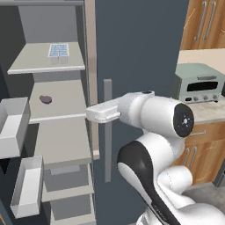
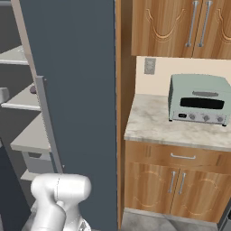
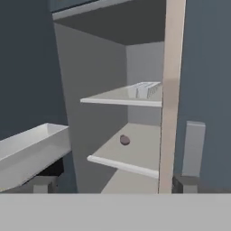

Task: Open the freezer door, pick up the ice cube tray from the freezer, and place it on the dining counter.

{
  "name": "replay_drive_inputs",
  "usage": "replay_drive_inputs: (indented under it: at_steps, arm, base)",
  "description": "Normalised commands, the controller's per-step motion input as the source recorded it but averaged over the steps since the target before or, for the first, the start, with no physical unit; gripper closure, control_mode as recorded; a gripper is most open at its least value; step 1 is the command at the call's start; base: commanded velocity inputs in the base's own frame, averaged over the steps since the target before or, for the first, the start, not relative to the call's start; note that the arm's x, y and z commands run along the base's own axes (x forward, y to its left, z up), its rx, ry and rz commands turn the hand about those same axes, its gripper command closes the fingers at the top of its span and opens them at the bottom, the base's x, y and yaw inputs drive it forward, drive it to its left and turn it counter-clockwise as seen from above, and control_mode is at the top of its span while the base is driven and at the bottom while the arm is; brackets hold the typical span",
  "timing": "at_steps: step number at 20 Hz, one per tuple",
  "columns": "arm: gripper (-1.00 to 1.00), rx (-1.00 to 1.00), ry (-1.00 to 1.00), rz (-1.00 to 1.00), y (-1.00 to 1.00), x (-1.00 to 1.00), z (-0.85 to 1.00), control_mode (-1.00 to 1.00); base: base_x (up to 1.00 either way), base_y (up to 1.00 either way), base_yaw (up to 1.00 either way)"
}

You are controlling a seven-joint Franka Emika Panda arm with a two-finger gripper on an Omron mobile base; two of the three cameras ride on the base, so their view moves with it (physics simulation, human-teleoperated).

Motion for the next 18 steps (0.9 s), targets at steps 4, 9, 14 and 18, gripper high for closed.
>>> replay_drive_inputs:
  at_steps: [4,9,14,18]
  arm:
    - [-1.00,-0.10,0.12,-0.21,-0.37,-0.04,0.12,-1.00]
    - [-1.00,-0.06,0.12,-0.20,-0.71,-0.01,0.12,-1.00]
    - [-1.00,-0.01,0.09,-0.10,-0.80,-0.05,0.09,-1.00]
    - [-1.00,0.00,0.07,-0.04,-0.69,-0.18,0.00,-1.00]
  base:
    - [0.00,0.00,0.00]
    - [0.00,0.00,0.00]
    - [0.00,0.00,0.00]
    - [0.00,0.00,0.00]
